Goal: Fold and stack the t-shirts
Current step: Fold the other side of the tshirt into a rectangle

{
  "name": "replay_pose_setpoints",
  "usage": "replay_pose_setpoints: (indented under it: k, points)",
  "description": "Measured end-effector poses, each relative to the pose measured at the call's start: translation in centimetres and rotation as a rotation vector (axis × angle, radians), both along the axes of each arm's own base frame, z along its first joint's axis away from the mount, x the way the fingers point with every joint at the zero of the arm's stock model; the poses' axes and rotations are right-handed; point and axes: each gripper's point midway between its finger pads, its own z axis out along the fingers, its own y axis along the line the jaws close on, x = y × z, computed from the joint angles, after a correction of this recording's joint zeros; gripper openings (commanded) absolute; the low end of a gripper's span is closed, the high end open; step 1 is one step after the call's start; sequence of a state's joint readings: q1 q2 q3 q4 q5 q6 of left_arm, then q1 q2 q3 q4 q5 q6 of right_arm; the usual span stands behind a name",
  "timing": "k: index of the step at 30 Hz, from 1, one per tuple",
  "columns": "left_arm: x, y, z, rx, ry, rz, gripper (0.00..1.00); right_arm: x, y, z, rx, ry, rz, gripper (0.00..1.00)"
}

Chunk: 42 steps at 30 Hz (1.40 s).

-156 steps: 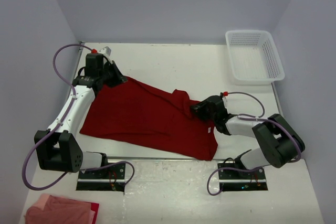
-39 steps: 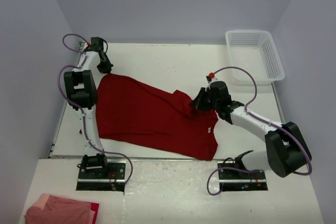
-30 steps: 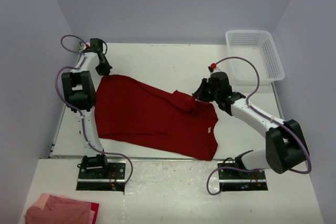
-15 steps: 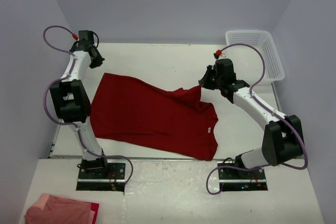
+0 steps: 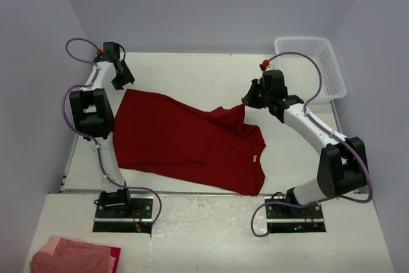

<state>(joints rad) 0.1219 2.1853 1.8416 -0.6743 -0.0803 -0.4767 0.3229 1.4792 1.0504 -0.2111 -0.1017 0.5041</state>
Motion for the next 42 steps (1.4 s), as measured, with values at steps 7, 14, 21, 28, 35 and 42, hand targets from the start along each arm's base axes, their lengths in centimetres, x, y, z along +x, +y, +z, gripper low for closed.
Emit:
replay_pose_setpoints:
  k: [7,14,21,28,35,42]
  points:
    - [-0.1,0.0,-1.8,-0.003,0.036,0.001,0.47,0.0,-0.1,0.1,0.014,0.005,0.005,0.0]
    - [1.0,0.3,-3.3,0.006,0.049,0.006,0.47,0.1,-0.3,0.1,0.027,0.008,0.009,0.0]
    - [2.3,0.5,-4.0,0.007,0.041,0.007,0.44,0.1,-0.4,0.2,0.03,0.009,0.01,0.0]
    - [2.0,0.5,-4.4,0.006,0.059,0.008,0.42,0.2,-0.7,0.1,0.031,0.009,0.002,0.0]
    - [1.7,0.5,-4.9,0.021,0.073,0.01,0.38,0.1,-0.5,0.2,0.043,0.012,0.011,0.0]
    - [1.4,0.8,-5.0,0.039,0.075,0.019,0.06,0.1,-0.8,0.0,0.047,0.02,0.006,0.0]
